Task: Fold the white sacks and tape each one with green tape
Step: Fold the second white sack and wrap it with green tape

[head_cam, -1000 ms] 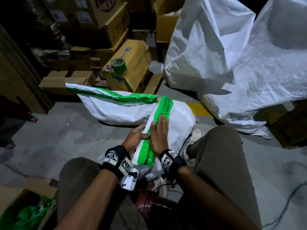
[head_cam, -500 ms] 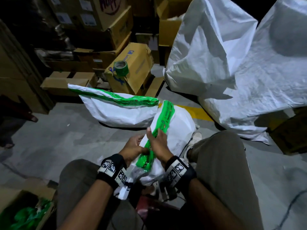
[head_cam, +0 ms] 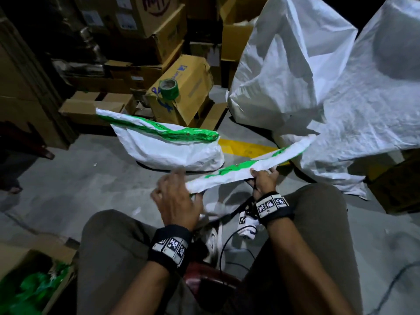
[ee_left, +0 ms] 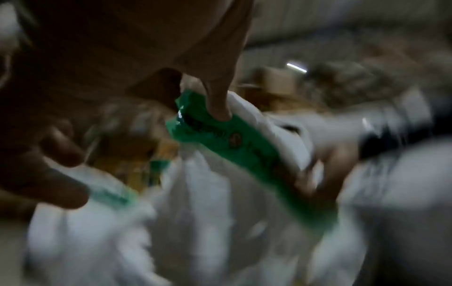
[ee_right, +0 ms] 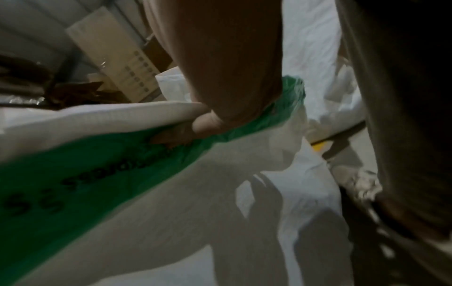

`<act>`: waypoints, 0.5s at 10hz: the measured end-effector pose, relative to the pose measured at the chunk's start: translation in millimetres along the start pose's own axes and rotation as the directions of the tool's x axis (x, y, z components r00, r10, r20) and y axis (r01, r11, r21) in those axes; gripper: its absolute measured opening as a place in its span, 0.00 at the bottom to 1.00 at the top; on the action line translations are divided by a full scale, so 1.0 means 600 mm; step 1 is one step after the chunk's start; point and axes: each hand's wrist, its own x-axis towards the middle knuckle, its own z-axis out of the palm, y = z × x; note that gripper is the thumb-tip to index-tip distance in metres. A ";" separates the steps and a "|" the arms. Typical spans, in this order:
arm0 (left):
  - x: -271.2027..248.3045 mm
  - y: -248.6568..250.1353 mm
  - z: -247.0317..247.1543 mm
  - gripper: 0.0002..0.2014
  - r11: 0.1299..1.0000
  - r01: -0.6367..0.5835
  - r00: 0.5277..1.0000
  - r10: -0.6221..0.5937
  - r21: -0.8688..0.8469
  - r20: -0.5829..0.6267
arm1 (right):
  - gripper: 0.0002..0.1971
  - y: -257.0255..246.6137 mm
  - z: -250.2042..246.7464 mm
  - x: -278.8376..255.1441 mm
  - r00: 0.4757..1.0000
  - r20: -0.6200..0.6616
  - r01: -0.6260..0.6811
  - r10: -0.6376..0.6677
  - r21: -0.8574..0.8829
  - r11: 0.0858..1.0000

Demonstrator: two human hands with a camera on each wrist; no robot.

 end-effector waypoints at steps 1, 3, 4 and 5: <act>0.000 -0.011 -0.001 0.59 0.215 0.874 0.463 -0.639 -0.436 0.615 | 0.32 0.011 0.001 -0.015 0.999 -0.040 -0.003 0.010 0.153 0.988; 0.006 -0.001 0.013 0.44 -0.495 0.728 0.470 -0.144 -0.475 0.871 | 0.13 0.056 -0.019 -0.031 0.956 -0.046 -0.288 0.289 0.019 0.957; 0.002 -0.033 0.040 0.19 -0.466 0.734 0.353 -0.360 -0.495 0.863 | 0.17 0.086 -0.049 -0.048 0.937 0.013 -0.290 0.349 -0.529 0.798; -0.020 -0.083 0.055 0.07 -0.428 0.789 0.267 -0.407 -0.441 0.873 | 0.09 0.094 -0.066 -0.047 0.929 -0.023 -0.332 0.370 -0.490 0.806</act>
